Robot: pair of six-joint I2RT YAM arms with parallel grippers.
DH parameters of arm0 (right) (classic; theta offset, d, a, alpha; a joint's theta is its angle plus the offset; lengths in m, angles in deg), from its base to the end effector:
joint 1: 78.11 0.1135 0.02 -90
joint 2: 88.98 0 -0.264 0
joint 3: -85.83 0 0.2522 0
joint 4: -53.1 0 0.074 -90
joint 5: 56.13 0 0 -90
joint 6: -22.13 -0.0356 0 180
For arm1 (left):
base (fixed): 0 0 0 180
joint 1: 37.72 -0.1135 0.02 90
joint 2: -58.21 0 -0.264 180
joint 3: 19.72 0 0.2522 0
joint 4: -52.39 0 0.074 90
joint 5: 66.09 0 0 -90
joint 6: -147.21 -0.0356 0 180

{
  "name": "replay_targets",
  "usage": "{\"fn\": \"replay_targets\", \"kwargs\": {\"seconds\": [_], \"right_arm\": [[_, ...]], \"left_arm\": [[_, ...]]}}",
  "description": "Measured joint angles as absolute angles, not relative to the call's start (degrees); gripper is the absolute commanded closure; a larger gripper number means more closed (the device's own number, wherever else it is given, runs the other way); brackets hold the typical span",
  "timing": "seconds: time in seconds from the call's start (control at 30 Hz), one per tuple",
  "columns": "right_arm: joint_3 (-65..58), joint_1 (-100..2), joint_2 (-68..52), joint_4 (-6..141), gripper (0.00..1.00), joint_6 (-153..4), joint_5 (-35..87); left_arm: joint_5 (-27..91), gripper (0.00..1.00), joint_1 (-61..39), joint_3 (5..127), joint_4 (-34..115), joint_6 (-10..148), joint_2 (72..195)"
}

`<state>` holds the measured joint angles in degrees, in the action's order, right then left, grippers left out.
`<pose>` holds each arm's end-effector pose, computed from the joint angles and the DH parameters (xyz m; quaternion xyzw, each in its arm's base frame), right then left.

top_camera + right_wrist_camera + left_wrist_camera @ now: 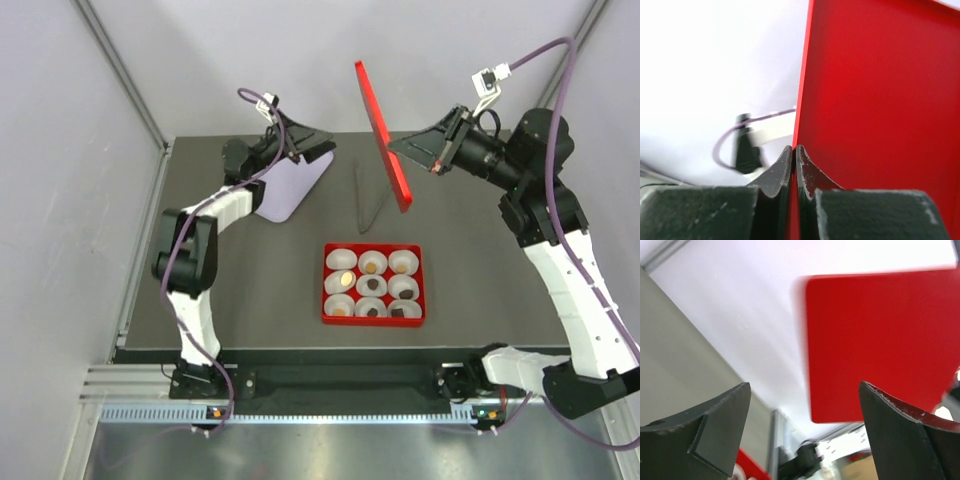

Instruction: Pack the chocolate

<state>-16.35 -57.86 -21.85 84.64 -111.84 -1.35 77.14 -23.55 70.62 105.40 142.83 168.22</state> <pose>0.2056 0.0977 0.5079 -0.0815 0.6844 0.5446 0.4779 0.4075 -0.1323 0.3291 0.0724 0.5747 -0.7389 0.3443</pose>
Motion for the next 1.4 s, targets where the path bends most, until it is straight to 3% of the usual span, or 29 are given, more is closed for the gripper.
{"fn": "replay_targets", "kwargs": {"seconds": [0.23,0.53,1.4], "right_arm": [[-19.89,-56.28,-20.43,80.35,1.00,-115.55,-2.42],[-19.89,-55.26,-18.75,77.78,1.00,-118.55,-1.96],[-8.83,-57.83,-19.34,64.55,1.00,-126.70,-0.23]], "left_arm": [[73.49,0.02,-20.40,79.03,107.54,151.79,179.83],[72.20,0.01,-14.65,86.00,110.86,152.56,180.49],[68.99,0.01,-12.23,87.93,110.62,153.78,180.64]]}}
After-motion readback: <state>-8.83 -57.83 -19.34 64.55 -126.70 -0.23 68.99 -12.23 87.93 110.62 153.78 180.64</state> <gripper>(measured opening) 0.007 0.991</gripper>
